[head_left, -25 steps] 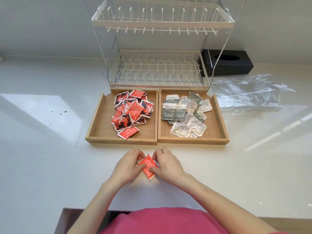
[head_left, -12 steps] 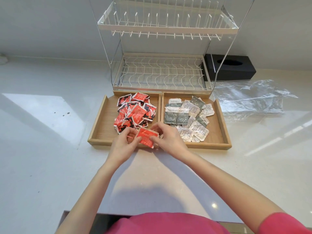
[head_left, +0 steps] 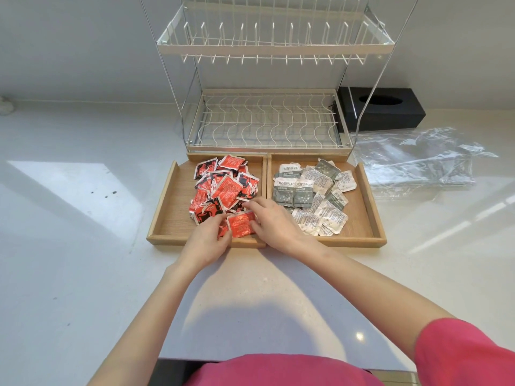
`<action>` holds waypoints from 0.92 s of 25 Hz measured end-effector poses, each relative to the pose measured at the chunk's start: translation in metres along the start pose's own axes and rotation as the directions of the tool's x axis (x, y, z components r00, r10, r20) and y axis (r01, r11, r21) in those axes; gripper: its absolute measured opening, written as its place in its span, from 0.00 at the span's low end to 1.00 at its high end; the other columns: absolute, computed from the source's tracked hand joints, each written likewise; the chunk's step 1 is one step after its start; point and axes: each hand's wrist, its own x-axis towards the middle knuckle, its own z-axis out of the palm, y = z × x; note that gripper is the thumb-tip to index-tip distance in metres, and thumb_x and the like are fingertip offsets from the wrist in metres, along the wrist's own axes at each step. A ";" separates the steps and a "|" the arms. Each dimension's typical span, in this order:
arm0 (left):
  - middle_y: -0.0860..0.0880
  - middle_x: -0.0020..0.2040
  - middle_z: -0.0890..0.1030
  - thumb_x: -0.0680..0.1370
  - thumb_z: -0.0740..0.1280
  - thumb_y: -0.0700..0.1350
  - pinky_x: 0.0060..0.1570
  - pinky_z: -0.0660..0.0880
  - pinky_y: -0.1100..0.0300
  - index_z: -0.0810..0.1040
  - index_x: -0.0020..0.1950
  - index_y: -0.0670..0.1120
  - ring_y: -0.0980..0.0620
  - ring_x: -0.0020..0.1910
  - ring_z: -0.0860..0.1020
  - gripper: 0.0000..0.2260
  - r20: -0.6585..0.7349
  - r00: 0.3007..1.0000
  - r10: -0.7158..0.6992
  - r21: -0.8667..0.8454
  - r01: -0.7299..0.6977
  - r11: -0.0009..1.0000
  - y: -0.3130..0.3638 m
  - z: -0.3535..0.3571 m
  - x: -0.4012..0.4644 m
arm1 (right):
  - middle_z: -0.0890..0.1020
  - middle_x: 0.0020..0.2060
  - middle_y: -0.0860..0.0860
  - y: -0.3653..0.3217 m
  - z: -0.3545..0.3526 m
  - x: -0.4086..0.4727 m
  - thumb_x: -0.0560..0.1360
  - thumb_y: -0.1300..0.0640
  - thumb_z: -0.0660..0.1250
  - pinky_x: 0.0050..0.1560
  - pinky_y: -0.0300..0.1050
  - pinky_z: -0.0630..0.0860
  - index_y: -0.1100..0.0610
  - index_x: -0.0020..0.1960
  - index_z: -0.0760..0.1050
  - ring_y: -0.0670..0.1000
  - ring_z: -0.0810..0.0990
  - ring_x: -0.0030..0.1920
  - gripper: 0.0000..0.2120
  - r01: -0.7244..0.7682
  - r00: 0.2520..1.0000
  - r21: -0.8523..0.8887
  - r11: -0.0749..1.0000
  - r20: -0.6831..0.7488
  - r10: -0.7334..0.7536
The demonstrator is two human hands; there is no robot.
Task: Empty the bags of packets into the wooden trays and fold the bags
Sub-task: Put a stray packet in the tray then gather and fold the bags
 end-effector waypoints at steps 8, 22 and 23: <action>0.43 0.68 0.70 0.77 0.59 0.46 0.65 0.65 0.49 0.62 0.70 0.43 0.45 0.68 0.67 0.22 -0.067 0.996 0.057 0.171 -0.045 0.984 0.019 -0.001 0.006 | 0.65 0.72 0.53 0.016 -0.012 -0.014 0.76 0.55 0.58 0.72 0.49 0.53 0.53 0.71 0.60 0.52 0.59 0.73 0.24 0.021 0.999 -0.052 0.998 -0.030 -0.023; 0.44 0.76 0.52 0.76 0.59 0.53 0.72 0.46 0.47 0.51 0.74 0.48 0.45 0.75 0.48 0.29 -0.008 0.973 0.229 0.321 -0.215 0.923 0.159 0.051 0.029 | 0.54 0.76 0.52 0.136 -0.093 -0.089 0.76 0.53 0.59 0.74 0.52 0.44 0.51 0.73 0.55 0.51 0.48 0.76 0.27 -0.161 0.962 -0.107 0.981 -0.240 0.132; 0.44 0.76 0.51 0.76 0.58 0.53 0.72 0.46 0.47 0.50 0.74 0.48 0.45 0.75 0.47 0.29 0.010 0.972 0.236 0.318 -0.227 0.920 0.171 0.059 0.031 | 0.54 0.76 0.52 0.148 -0.098 -0.097 0.77 0.53 0.59 0.74 0.52 0.44 0.51 0.73 0.55 0.51 0.48 0.76 0.27 -0.181 0.958 -0.115 0.977 -0.244 0.148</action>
